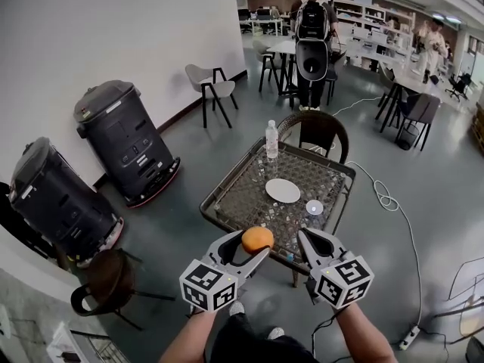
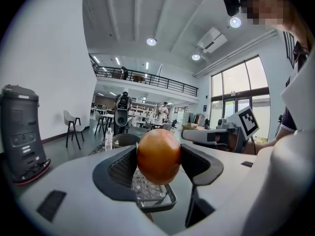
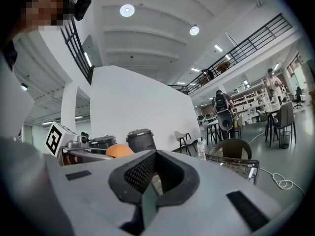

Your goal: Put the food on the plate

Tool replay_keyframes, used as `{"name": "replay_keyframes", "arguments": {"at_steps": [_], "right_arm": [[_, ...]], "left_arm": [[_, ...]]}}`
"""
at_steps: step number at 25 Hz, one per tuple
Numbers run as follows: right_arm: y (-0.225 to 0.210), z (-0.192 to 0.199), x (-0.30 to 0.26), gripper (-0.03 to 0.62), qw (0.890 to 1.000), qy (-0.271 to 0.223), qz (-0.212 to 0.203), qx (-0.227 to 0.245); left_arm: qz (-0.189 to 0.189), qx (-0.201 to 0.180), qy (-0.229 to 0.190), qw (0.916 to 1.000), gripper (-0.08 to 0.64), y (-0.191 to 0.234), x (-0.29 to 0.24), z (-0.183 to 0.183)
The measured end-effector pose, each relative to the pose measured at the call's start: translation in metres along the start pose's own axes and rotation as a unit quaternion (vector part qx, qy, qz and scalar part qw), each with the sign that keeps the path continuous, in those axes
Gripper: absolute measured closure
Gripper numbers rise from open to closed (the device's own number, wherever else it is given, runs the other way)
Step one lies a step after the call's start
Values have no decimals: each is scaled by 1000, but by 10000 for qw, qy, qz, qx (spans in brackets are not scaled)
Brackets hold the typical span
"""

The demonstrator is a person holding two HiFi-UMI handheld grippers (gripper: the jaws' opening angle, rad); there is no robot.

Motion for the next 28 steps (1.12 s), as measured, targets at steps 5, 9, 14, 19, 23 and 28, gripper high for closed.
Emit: {"name": "replay_keyframes", "arguments": {"at_steps": [5, 9, 14, 19, 23, 28], "right_arm": [[-13, -3, -28, 590, 9998, 120, 41, 160], [-30, -5, -54, 589, 9994, 166, 219, 185], [-55, -7, -91, 590, 9979, 239, 591, 65], [-69, -10, -134, 589, 9948, 348, 953, 2], [-76, -17, -164, 589, 9915, 386, 1239, 20], [-86, -20, -187, 589, 9860, 462, 1599, 66]], "left_arm": [[125, 54, -21, 9999, 275, 27, -30, -2], [337, 37, -40, 9994, 275, 55, -61, -5], [690, 73, -10, 9976, 275, 96, -101, -10], [1040, 98, 51, 9945, 275, 140, -135, -15], [1317, 107, 131, 9911, 275, 173, -157, -16], [1614, 46, 260, 9865, 275, 200, -181, -10]]}}
Point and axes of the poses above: the fingertips, and each gripper's own axes: x backward along the fingers, y to its left, z out of its underside, the point moved 7 cm from there along x, backward along the fingers, and after that the axes turned 5 degrees about -x, right-handed, at the moved point
